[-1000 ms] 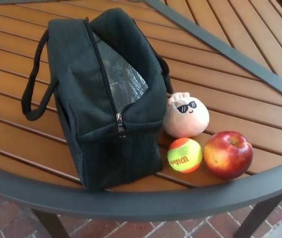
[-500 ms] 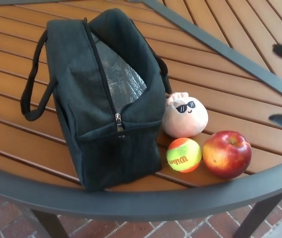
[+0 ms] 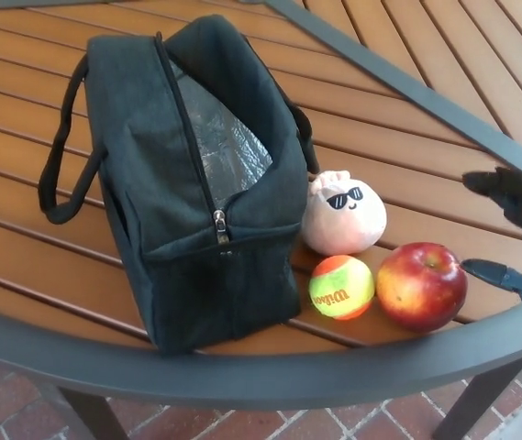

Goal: Pick up a rubric cube, an apple, a tennis ball, a soft toy, a bottle from the table and put it into the lunch box one by one

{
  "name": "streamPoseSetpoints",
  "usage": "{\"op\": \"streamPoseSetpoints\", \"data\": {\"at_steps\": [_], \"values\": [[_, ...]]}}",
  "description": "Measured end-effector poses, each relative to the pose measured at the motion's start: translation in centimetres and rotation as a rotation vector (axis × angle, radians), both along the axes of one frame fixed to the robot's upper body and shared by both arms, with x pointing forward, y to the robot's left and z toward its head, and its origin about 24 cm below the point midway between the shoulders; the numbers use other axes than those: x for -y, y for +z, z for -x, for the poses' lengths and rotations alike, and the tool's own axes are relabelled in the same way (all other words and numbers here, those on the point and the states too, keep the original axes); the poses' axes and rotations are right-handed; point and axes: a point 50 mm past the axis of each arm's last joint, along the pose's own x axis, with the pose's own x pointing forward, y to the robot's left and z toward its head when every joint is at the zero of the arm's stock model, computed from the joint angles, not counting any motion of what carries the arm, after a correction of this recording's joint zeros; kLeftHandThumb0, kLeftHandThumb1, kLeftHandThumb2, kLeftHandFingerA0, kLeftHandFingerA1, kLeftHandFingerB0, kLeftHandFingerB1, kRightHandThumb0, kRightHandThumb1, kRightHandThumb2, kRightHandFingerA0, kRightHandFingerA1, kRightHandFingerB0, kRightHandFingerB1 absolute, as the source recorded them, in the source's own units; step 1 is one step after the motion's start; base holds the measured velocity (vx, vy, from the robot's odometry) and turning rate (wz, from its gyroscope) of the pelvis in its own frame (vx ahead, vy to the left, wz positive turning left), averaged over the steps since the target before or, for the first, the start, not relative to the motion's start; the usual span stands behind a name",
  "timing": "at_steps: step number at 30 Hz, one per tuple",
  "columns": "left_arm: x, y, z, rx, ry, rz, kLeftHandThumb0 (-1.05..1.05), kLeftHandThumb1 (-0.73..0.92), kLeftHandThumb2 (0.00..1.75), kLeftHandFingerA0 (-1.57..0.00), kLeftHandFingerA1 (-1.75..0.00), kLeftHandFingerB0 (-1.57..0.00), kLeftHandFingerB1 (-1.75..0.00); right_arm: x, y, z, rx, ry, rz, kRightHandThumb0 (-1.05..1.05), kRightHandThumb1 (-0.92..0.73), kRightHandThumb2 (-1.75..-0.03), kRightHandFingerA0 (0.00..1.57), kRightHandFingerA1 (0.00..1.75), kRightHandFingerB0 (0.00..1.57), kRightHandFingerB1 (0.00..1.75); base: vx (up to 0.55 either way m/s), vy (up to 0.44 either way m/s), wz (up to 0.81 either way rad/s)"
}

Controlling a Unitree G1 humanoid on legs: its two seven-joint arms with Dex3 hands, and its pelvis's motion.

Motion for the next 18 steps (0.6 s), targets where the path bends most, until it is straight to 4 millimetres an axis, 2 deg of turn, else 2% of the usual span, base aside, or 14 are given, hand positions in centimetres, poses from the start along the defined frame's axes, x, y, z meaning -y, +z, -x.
{"op": "streamPoseSetpoints", "data": {"at_steps": [4, 5, 6, 7, 8, 11, 13, 14, 18], "values": [[0.0, -0.1, 0.1, -0.001, 0.004, 0.000, -0.18, 0.47, 1.13, -1.06, -1.20, -0.95, -1.05, 0.4, -0.9, -0.5, -0.013, -0.041, -0.001, -0.92, -0.56, -0.92, 0.00, 0.08, 0.06, 0.22, 0.00, 0.000, 0.00], [0.0, -0.1, 0.1, 0.001, 0.005, 0.000, -0.18, 0.47, 1.13, -1.05, -1.21, -0.94, -1.05, 0.4, -1.0, -0.6, -0.010, -0.046, 0.000, -0.78, -0.65, -0.60, 0.00, 0.13, 0.07, 0.29, 0.00, 0.000, 0.00], [0.1, -0.1, 0.1, 0.000, 0.006, 0.001, -0.18, 0.47, 1.13, -1.05, -1.21, -0.94, -1.05, 0.4, -1.1, -0.6, -0.007, -0.049, 0.001, -0.78, -0.65, -0.60, 0.00, 0.13, 0.07, 0.29, 0.00, 0.000, 0.00], [0.1, -0.1, 0.1, -0.001, 0.010, 0.002, -0.18, 0.47, 1.12, -1.03, -1.24, -0.92, -1.05, 0.5, -1.1, -0.7, -0.003, -0.053, 0.006, -0.79, -0.54, -0.69, 0.00, 0.19, 0.10, 0.30, 0.00, 0.000, 0.00], [0.0, -0.1, 0.1, -0.001, 0.011, 0.003, -0.19, 0.48, 1.11, -1.04, -1.19, -0.92, -1.02, 0.5, -1.2, -0.7, -0.002, -0.055, 0.009, -0.76, -0.48, -0.89, 0.00, 0.19, 0.10, 0.38, 0.00, 0.000, 0.00], [0.0, -0.1, 0.2, 0.003, 0.015, 0.001, -0.16, 0.47, 1.14, -1.04, -1.21, -0.93, -1.05, -0.1, -1.8, -0.9, 0.016, -0.050, 0.029, -0.76, -0.49, -0.90, 0.00, 0.22, 0.09, 0.37, 0.00, 0.000, 0.00], [0.0, -0.1, 0.1, 0.011, 0.011, -0.001, -0.18, 0.47, 1.13, -1.03, -1.23, -0.93, -1.07, -1.2, -2.2, -0.9, 0.033, -0.019, 0.040, -0.77, -0.50, -0.90, 0.00, 0.21, 0.09, 0.36, 0.00, 0.000, 0.00], [0.0, 0.0, 0.0, 0.016, 0.013, -0.002, -0.14, 0.48, 1.13, -0.95, -1.30, -0.91, -1.08, -1.9, -2.3, -0.7, 0.049, 0.006, 0.050, -0.76, -0.49, -0.90, 0.01, 0.20, 0.09, 0.36, 0.00, 0.000, 0.00], [-0.1, 0.0, 0.0, 0.022, 0.026, -0.001, -0.13, 0.47, 1.14, -0.95, -1.31, -0.92, -1.09, -3.5, -2.4, -0.2, 0.090, 0.079, 0.069, -0.73, -0.47, -0.90, 0.00, 0.23, 0.07, 0.38, 0.00, 0.000, 0.00]]}}
